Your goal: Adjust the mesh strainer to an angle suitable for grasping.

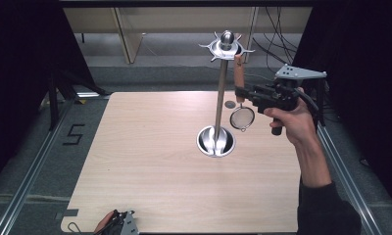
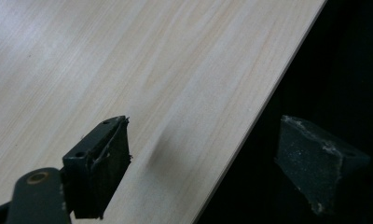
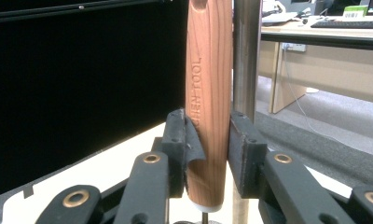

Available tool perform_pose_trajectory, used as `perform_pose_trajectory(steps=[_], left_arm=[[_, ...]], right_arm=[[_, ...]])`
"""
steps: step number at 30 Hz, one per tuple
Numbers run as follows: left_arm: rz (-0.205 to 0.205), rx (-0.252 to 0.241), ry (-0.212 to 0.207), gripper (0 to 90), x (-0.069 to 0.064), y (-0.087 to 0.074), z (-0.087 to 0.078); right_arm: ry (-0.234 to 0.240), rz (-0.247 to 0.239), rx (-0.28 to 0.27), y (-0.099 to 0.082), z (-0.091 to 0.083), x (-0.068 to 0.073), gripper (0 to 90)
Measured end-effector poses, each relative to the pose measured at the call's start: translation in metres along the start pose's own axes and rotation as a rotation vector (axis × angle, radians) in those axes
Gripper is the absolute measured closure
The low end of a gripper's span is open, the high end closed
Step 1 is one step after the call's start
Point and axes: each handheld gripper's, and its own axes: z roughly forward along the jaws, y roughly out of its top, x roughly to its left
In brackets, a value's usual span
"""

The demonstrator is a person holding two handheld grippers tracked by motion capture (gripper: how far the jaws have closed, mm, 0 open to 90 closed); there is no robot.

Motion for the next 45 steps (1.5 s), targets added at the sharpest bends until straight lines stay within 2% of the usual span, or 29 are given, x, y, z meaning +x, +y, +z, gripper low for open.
perform_pose_trajectory(steps=[2, 3, 4, 5, 10, 13, 16, 17, 19, 22, 26, 30, 32, 33, 37, 40, 42, 43, 45], left_arm=[[0.001, 0.001, 0.002, 16.8, 0.000, 0.000, 0.000], [0.002, 0.001, 0.002, 16.8, 0.000, 0.000, 0.000], [0.001, 0.000, 0.001, 16.8, 0.000, 0.000, 0.000], [0.001, 0.000, 0.011, 16.8, 0.000, 0.000, 0.000], [0.001, 0.000, 0.010, 16.8, 0.000, 0.000, 0.000], [0.003, 0.000, 0.011, 16.7, 0.000, 0.000, 0.000], [0.003, 0.001, 0.011, 16.8, 0.000, 0.000, 0.000], [0.003, 0.001, 0.011, 16.7, 0.000, 0.000, 0.000], [0.002, 0.000, 0.010, 16.8, 0.000, 0.000, 0.000], [0.004, 0.001, 0.012, 16.8, -0.001, 0.000, 0.000], [0.003, 0.000, 0.013, 16.7, 0.000, 0.000, 0.000], [0.003, 0.001, 0.012, 16.8, 0.000, 0.000, 0.000], [0.002, 0.002, 0.009, 16.8, 0.000, 0.000, 0.000], [-0.003, -0.005, 0.013, 16.8, -0.001, 0.000, 0.001], [-0.006, -0.007, 0.010, 16.8, -0.001, 0.000, 0.001], [0.005, 0.002, 0.045, 16.8, -0.002, 0.000, 0.002], [0.005, 0.003, 0.048, 16.8, -0.002, 0.000, 0.002], [0.004, 0.002, 0.048, 16.8, -0.002, 0.000, 0.002], [0.003, 0.001, 0.050, 16.8, -0.002, 0.000, 0.002]], right_arm=[[0.003, 0.013, 0.003, 0.000, 0.001, 0.000, 71.4], [-0.003, -0.013, -0.001, 0.000, 0.002, -0.002, 71.4], [-0.004, -0.015, -0.005, -0.001, 0.003, -0.002, 71.4], [0.013, 0.019, 0.010, -0.002, 0.004, -0.001, 71.4], [0.017, 0.012, 0.006, -0.004, 0.006, -0.004, 71.3], [0.020, 0.044, 0.020, -0.006, 0.008, -0.003, 69.2], [0.012, 0.032, 0.016, -0.007, 0.009, -0.004, 68.2], [0.001, 0.046, 0.028, -0.008, 0.007, -0.004, 68.3], [-0.002, 0.037, 0.012, -0.009, 0.007, -0.004, 67.9], [-0.002, 0.045, 0.025, -0.009, 0.005, -0.003, 67.3], [-0.001, 0.030, 0.007, -0.009, 0.003, -0.003, 66.8], [-0.011, 0.037, 0.009, -0.011, -0.003, 0.000, 65.7], [-0.022, 0.027, -0.011, -0.012, -0.006, 0.000, 64.4], [-0.019, 0.052, -0.004, -0.013, -0.009, 0.002, 63.7], [-0.048, 0.016, -0.005, -0.016, -0.014, 0.003, 61.6], [-0.047, 0.022, -0.009, -0.019, -0.015, 0.005, 60.3], [-0.064, -0.003, -0.010, -0.021, -0.016, 0.007, 59.8], [-0.082, -0.033, -0.006, -0.023, -0.017, 0.010, 59.3], [-0.084, -0.036, -0.004, -0.025, -0.018, 0.012, 58.9]])
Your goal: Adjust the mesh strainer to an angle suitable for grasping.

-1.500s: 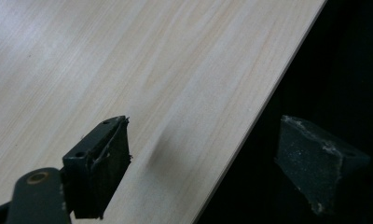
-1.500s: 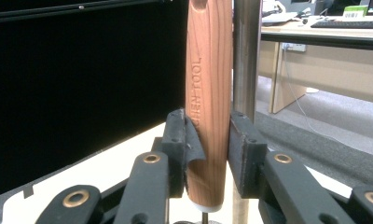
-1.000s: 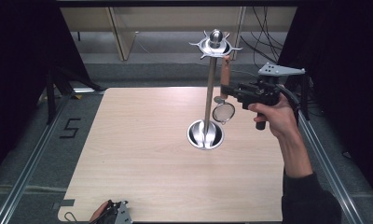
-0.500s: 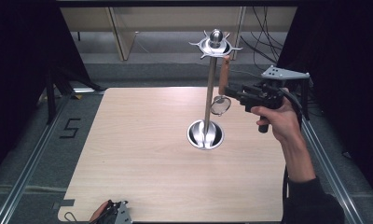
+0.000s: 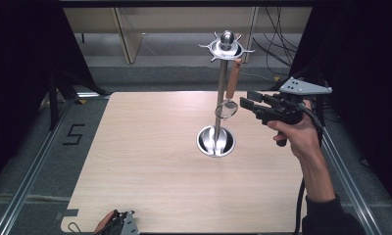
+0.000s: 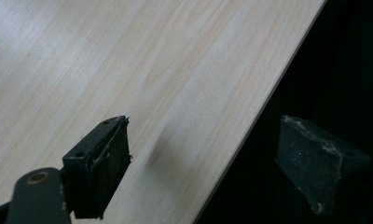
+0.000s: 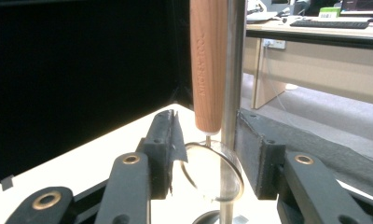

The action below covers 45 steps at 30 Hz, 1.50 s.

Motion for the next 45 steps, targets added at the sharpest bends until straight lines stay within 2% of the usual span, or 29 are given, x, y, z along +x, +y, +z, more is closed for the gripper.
perform_pose_trajectory(steps=[1, 3, 5, 7, 9, 10, 12, 13, 17, 18, 19, 22, 23, 24, 25, 26, 30, 34, 35, 36, 37, 39, 41, 42, 43, 44, 45], left_arm=[[0.000, 0.000, 0.000, 16.8, 0.000, 0.000, 0.000], [0.001, 0.000, 0.000, 16.8, 0.000, 0.000, 0.000], [0.000, -0.001, 0.000, 16.8, 0.000, 0.000, 0.000], [0.001, 0.000, 0.000, 16.8, 0.000, 0.000, 0.000], [0.001, 0.001, -0.004, 16.8, 0.000, 0.000, 0.000], [0.001, 0.000, -0.002, 16.8, 0.000, 0.000, 0.000], [0.001, 0.001, -0.005, 16.8, 0.000, 0.000, 0.000], [0.001, 0.002, -0.003, 16.8, 0.000, 0.000, 0.000], [0.003, 0.002, -0.001, 16.8, 0.000, 0.000, 0.000], [0.002, 0.002, 0.000, 16.8, 0.000, 0.000, 0.000], [0.001, 0.001, 0.000, 16.8, 0.000, 0.000, 0.000], [0.002, 0.001, -0.001, 16.8, 0.000, 0.000, 0.000], [0.001, 0.000, -0.001, 16.8, 0.000, 0.000, 0.000], [0.001, 0.000, 0.000, 16.7, 0.000, 0.000, 0.000], [0.001, 0.001, -0.001, 16.8, 0.000, 0.000, 0.000], [0.003, 0.003, -0.001, 16.8, 0.000, 0.000, 0.000], [0.001, 0.001, -0.001, 16.8, 0.000, 0.000, 0.000], [0.003, 0.001, -0.001, 16.8, 0.000, 0.000, 0.000], [0.003, 0.000, -0.003, 16.8, 0.000, 0.000, 0.000], [0.003, 0.000, -0.002, 16.8, 0.000, 0.000, 0.000], [-0.010, -0.009, -0.036, 16.7, 0.001, 0.000, -0.001], [-0.006, -0.006, -0.042, 16.8, 0.001, 0.000, -0.001], [0.001, 0.001, -0.041, 16.8, 0.002, 0.000, -0.002], [0.004, 0.004, -0.027, 16.8, 0.002, 0.000, -0.001], [0.003, 0.001, -0.014, 16.8, 0.001, 0.000, 0.000], [0.003, 0.001, -0.001, 16.8, 0.001, 0.001, 0.000], [0.004, 0.001, -0.002, 16.8, 0.000, 0.001, 0.000]], right_arm=[[-0.002, 0.009, 0.010, -0.001, -0.001, 0.002, 58.4], [-0.016, -0.021, 0.015, -0.004, -0.004, 0.006, 57.5], [-0.023, -0.025, 0.018, -0.005, -0.006, 0.010, 57.0], [-0.020, -0.021, 0.022, -0.007, -0.008, 0.012, 56.6], [-0.016, -0.036, 0.024, -0.009, -0.009, 0.013, 55.8], [-0.021, -0.027, 0.032, -0.011, -0.009, 0.014, 55.2], [-0.018, -0.030, 0.042, -0.014, -0.009, 0.014, 53.3], [-0.034, -0.042, 0.048, -0.018, -0.008, 0.014, 50.2], [-0.034, -0.009, 0.064, -0.024, -0.008, 0.015, 48.2], [-0.036, -0.022, 0.055, -0.026, -0.007, 0.014, 47.4], [-0.041, -0.006, 0.065, -0.027, -0.007, 0.015, 46.6], [-0.057, -0.014, 0.058, -0.031, -0.006, 0.014, 45.6], [-0.053, -0.003, 0.068, -0.032, -0.007, 0.015, 45.5], [-0.052, -0.018, 0.060, -0.033, -0.007, 0.015, 45.4], [-0.048, -0.005, 0.071, -0.034, -0.008, 0.017, 45.2], [-0.035, -0.012, 0.070, -0.036, -0.007, 0.018, 44.6], [-0.038, -0.008, 0.078, -0.038, -0.006, 0.021, 43.8], [-0.034, -0.033, 0.091, -0.040, -0.004, 0.022, 42.9], [-0.049, -0.038, 0.087, -0.041, -0.003, 0.023, 42.7], [-0.033, -0.029, 0.092, -0.041, -0.003, 0.024, 42.6], [-0.032, -0.033, 0.096, -0.042, -0.002, 0.024, 42.4], [-0.037, -0.032, 0.095, -0.042, -0.002, 0.025, 42.2], [-0.036, -0.028, 0.100, -0.043, -0.002, 0.026, 41.6], [-0.032, -0.020, 0.096, -0.044, -0.001, 0.027, 41.5], [-0.035, -0.038, 0.104, -0.044, 0.000, 0.027, 41.3], [-0.034, -0.037, 0.105, -0.045, 0.000, 0.027, 41.1], [-0.030, -0.026, 0.099, -0.046, 0.001, 0.028, 40.9]])
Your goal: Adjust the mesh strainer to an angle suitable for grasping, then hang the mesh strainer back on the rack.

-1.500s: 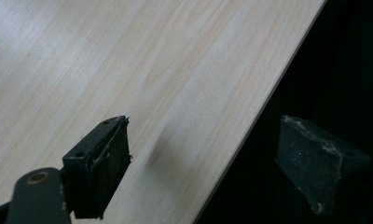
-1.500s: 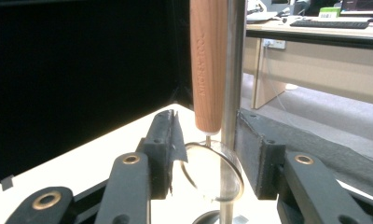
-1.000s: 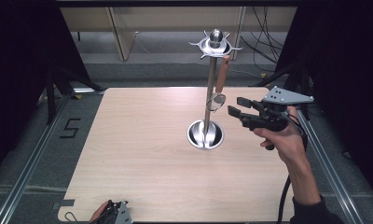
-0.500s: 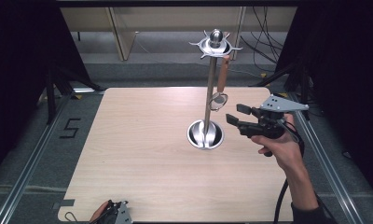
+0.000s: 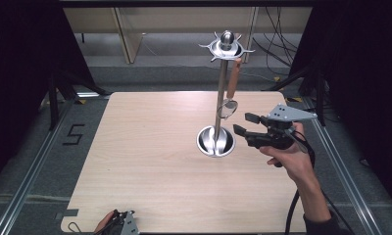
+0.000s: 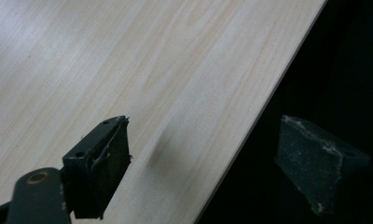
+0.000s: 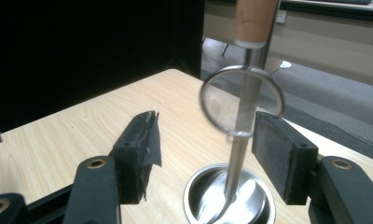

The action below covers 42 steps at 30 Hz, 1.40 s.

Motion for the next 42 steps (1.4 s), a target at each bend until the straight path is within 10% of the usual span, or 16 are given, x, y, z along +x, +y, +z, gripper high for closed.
perform_pose_trajectory(steps=[7, 42], left_arm=[[-0.005, -0.001, -0.050, 16.8, 0.002, 0.001, 0.000], [0.013, -0.001, -0.031, 16.8, 0.001, 0.002, -0.001]], right_arm=[[0.002, -0.020, 0.009, -0.004, 0.004, 0.003, 39.3], [0.058, -0.036, 0.182, -0.060, 0.024, 0.024, 36.7]])
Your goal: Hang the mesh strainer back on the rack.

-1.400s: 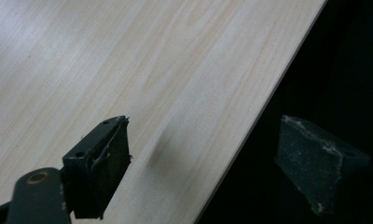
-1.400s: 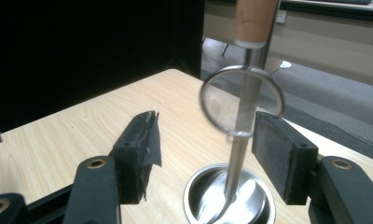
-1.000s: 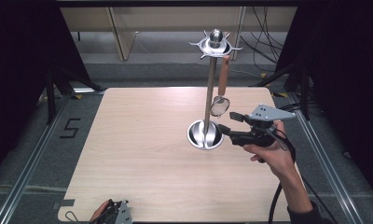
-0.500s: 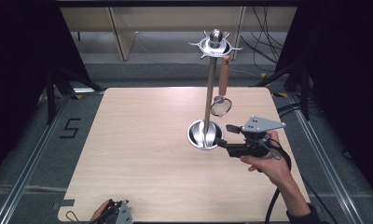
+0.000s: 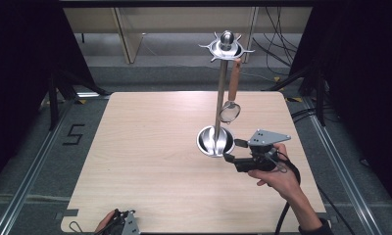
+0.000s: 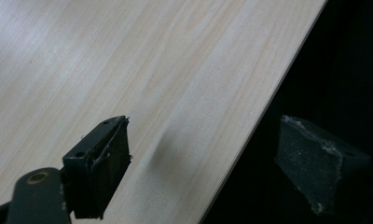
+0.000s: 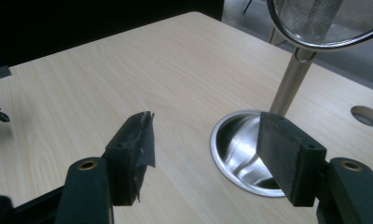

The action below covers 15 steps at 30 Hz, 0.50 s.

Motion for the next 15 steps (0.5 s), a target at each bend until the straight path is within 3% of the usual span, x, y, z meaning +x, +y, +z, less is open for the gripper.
perform_pose_trajectory(steps=[4, 5, 8, 9, 10, 15], left_arm=[[0.002, 0.000, 0.018, 16.8, 0.000, 0.000, 0.001], [0.004, 0.005, 0.002, 16.8, 0.000, 0.000, 0.000], [0.001, 0.003, 0.001, 16.8, 0.000, 0.000, 0.000], [0.000, 0.003, 0.001, 16.8, 0.000, 0.000, 0.000], [0.000, 0.003, 0.001, 16.8, 0.000, 0.000, 0.000], [-0.001, 0.004, 0.002, 16.8, 0.000, 0.000, 0.000]], right_arm=[[0.012, -0.001, 0.021, -0.004, 0.002, -0.001, 35.9], [0.008, -0.017, 0.017, -0.004, 0.003, -0.002, 35.7], [0.009, 0.011, 0.017, -0.007, 0.004, 0.001, 34.8], [0.012, -0.015, 0.019, -0.007, 0.004, -0.001, 34.7], [0.017, 0.011, 0.026, -0.009, 0.004, 0.002, 34.5], [0.020, -0.019, 0.026, -0.013, 0.007, 0.003, 31.8]])
